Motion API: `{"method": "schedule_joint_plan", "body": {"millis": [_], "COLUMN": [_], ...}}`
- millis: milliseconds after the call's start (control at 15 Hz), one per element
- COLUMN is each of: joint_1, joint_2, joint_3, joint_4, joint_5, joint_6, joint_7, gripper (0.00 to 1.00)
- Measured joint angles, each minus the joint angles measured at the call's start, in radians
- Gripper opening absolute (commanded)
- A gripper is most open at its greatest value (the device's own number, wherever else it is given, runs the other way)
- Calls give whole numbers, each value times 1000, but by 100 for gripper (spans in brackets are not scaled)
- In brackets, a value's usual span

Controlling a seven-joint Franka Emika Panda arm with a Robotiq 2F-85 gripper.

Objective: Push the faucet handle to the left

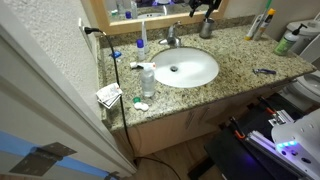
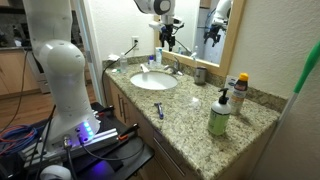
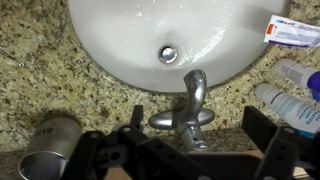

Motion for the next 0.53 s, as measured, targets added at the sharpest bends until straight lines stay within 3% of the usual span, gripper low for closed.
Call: {"method": "schedule_joint_plan", "body": {"millis": [267, 533], "joint_1": [4, 4], "joint_2": [49, 182], "joint_3": [1, 1], "joint_4": [-21, 54], "joint_5": [32, 90], "joint_6": [43, 102], "joint_7": [-30, -64], "gripper": [100, 100]}}
